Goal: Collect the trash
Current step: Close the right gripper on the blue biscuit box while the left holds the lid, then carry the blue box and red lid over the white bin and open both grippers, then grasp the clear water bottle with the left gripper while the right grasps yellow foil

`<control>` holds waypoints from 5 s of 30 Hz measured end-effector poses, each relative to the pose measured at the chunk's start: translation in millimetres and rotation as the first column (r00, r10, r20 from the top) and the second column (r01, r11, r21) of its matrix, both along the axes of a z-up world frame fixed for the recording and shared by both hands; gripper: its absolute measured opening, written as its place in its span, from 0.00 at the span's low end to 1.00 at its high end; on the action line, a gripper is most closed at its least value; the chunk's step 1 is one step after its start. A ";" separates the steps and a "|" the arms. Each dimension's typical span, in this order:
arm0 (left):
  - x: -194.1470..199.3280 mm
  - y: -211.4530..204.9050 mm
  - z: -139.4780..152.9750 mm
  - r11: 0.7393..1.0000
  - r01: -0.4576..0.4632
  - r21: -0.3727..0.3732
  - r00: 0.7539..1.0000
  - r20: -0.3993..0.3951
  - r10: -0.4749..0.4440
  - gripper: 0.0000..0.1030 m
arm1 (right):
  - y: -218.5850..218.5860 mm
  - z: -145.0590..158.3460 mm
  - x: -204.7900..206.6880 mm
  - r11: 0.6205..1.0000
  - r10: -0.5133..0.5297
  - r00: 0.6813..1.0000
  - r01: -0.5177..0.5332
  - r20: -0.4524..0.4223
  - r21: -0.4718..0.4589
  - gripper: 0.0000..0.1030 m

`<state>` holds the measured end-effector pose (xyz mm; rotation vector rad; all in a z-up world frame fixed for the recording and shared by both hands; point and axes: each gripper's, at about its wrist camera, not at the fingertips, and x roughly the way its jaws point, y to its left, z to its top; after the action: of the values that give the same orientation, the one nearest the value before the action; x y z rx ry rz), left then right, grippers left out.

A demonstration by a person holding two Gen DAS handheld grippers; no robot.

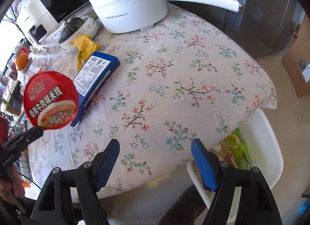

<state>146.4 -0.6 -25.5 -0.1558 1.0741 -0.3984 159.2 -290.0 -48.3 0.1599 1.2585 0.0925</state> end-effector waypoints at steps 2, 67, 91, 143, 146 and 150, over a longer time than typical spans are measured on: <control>-3.4 15.4 7.9 0.999 -0.049 0.023 0.999 0.021 0.049 0.17 | 12.4 -0.1 2.8 1.000 0.013 1.000 -0.013 0.001 0.000 0.75; -19.1 18.0 -18.2 1.000 -0.011 -0.023 0.997 -0.080 0.009 0.17 | 32.4 12.4 -27.5 0.999 0.020 0.991 -0.014 0.131 -0.046 0.19; -35.6 -95.8 -22.2 0.977 0.210 -0.027 0.973 -0.095 -0.211 0.17 | -150.2 49.3 -134.1 0.953 -0.236 0.951 0.266 0.199 -0.144 0.16; -34.2 -197.8 -32.6 0.916 0.367 0.165 0.927 0.019 -0.375 0.74 | -166.7 12.8 -115.4 0.961 -0.258 0.962 0.265 0.086 -0.083 0.63; -26.9 -159.0 -25.1 0.928 0.299 0.224 0.948 0.041 -0.315 0.80 | -150.4 19.4 -105.3 0.967 -0.234 0.966 0.243 0.109 -0.077 0.68; -13.5 -104.3 -15.1 0.932 0.152 0.329 0.979 0.080 -0.188 0.89 | -124.1 21.7 -83.0 0.975 -0.208 0.969 0.217 0.132 -0.052 0.75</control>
<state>132.9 -105.0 -40.6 0.2505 1.0315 -0.3773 76.2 -414.1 -26.7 0.2279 1.1104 -0.1223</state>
